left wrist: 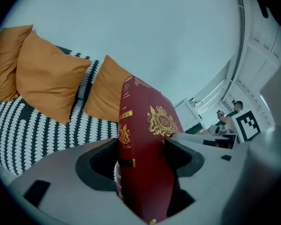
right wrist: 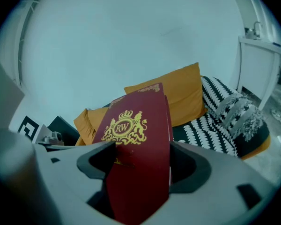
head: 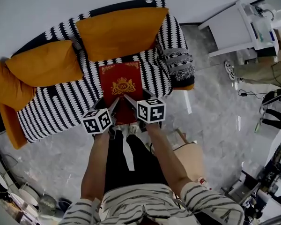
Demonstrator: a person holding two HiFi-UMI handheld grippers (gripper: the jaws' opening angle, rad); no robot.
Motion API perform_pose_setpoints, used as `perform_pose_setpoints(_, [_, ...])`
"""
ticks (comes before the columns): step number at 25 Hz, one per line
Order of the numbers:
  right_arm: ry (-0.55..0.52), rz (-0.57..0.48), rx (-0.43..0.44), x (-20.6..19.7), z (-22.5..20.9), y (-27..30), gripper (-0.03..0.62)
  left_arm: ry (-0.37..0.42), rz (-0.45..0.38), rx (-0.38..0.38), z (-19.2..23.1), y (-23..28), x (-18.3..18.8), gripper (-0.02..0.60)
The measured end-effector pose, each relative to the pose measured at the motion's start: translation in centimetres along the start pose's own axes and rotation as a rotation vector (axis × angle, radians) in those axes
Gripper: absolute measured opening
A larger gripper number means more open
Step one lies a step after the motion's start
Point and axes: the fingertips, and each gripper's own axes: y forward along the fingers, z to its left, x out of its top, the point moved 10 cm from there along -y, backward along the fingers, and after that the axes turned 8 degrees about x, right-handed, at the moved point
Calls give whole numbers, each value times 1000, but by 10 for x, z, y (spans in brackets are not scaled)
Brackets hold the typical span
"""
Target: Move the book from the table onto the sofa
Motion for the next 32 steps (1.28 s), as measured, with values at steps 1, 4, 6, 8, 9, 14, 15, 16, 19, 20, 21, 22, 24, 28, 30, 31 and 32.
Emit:
perform_pose_setpoints(1, [3,0,-1,-1,-3,5,351,-1,4,1,3,5,-1,311])
perform_pose_setpoints(4, [1,-4,-2,-3,-12,21,350,-3,12,2,15,20,1,311])
perform_pose_setpoints(6, [0,-1,-1,-4,-19,31,350,-6,16,2,21,31,0,311])
perform_pose_setpoints(8, [-6,-1,-6,-8,-30,37,350,-18,19,0,23,44,-5,311])
perform_pose_setpoints(9, [-6,-6,-11,-10,-35,41,350,-19,21,0,24,51,-7,311])
perform_pose_setpoints(14, [36,-31,-14,-23,-63,69,351,15,50,7,39,88,-10,311])
perform_pose_setpoints(15, [42,-30,-14,-26,-69,75,350,17,58,8,43,95,-12,311])
perform_pose_setpoints(16, [45,-25,-15,-29,-74,80,350,14,67,9,46,101,-15,311])
perform_pose_setpoints(19, [38,-7,-10,-38,-86,96,350,-9,82,18,57,118,-25,311])
perform_pose_setpoints(20, [30,-2,-10,-40,-90,101,350,-18,81,21,60,124,-28,311])
perform_pose_setpoints(21, [23,4,-11,-42,-95,106,350,-26,82,24,63,129,-32,311])
perform_pose_setpoints(22, [20,10,-12,-46,-99,110,350,-31,86,25,66,135,-36,311])
perform_pose_setpoints(24, [33,23,-12,-54,-109,120,351,-34,99,29,72,147,-44,311])
perform_pose_setpoints(28, [62,39,-17,-67,-125,141,351,-30,129,44,85,169,-52,311])
perform_pose_setpoints(30, [73,42,-15,-70,-133,150,351,-25,138,50,91,179,-53,311])
perform_pose_setpoints(31, [79,43,-14,-72,-137,154,350,-22,143,51,94,184,-54,311])
perform_pose_setpoints(32, [84,46,-14,-74,-140,158,351,-22,147,52,96,188,-56,311])
